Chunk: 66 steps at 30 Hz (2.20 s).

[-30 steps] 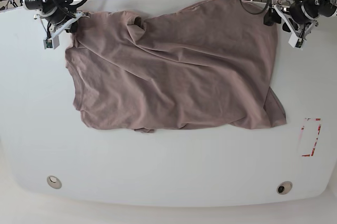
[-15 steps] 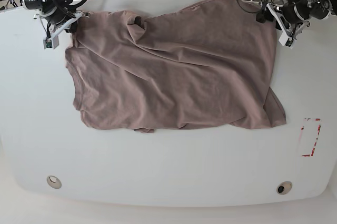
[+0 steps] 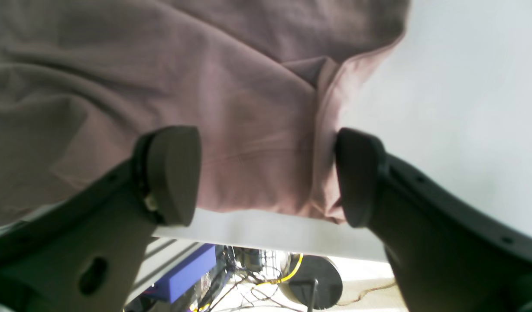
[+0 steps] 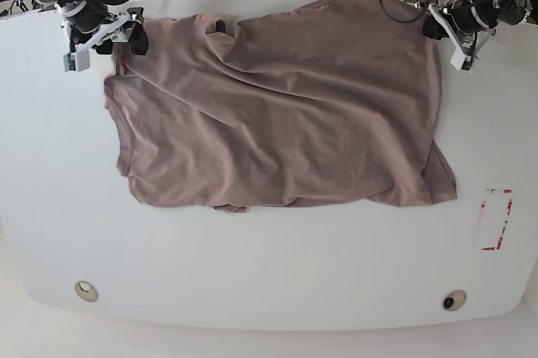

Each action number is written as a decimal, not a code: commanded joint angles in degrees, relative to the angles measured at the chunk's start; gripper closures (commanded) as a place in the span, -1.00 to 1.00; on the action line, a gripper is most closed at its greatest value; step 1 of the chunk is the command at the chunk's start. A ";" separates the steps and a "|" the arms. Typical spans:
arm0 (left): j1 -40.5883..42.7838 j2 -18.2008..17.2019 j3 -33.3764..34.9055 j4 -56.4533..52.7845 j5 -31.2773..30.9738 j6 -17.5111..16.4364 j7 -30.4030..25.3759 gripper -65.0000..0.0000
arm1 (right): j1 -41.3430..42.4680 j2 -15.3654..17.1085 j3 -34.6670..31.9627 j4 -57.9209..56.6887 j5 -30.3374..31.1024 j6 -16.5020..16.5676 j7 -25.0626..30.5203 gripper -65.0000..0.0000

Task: Fold the T-shirt properly
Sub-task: 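Release the shirt and regrasp its edge with both grippers, then lift the shirt edge with both grippers and shake it out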

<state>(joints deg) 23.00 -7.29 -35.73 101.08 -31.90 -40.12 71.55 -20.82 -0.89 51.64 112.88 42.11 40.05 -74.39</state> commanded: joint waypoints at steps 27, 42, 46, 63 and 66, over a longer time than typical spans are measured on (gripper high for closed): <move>-3.00 -6.12 -4.41 0.68 0.56 0.12 0.41 0.97 | 0.99 5.15 2.03 -16.40 6.02 -0.05 -0.64 -0.35; -3.18 -6.91 -5.46 0.59 0.56 0.12 0.23 0.97 | 0.91 7.61 7.66 -16.04 6.02 -0.05 -0.64 -0.35; -3.18 -7.52 -5.55 0.59 0.56 0.12 0.32 0.97 | 0.12 7.87 7.92 -16.40 6.29 -0.05 -0.91 -0.35; -3.18 -8.40 -5.55 0.59 0.56 0.12 0.32 0.97 | -3.75 2.69 2.91 -16.40 6.02 -0.05 -0.64 -0.35; -3.00 -8.40 -5.46 0.68 0.56 0.12 0.32 0.97 | -4.02 1.28 0.89 -16.40 6.02 -0.05 -0.55 -0.35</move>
<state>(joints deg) 19.99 -14.70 -40.88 100.75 -30.87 -39.94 72.44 -23.99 1.65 54.50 96.36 50.26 40.21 -72.18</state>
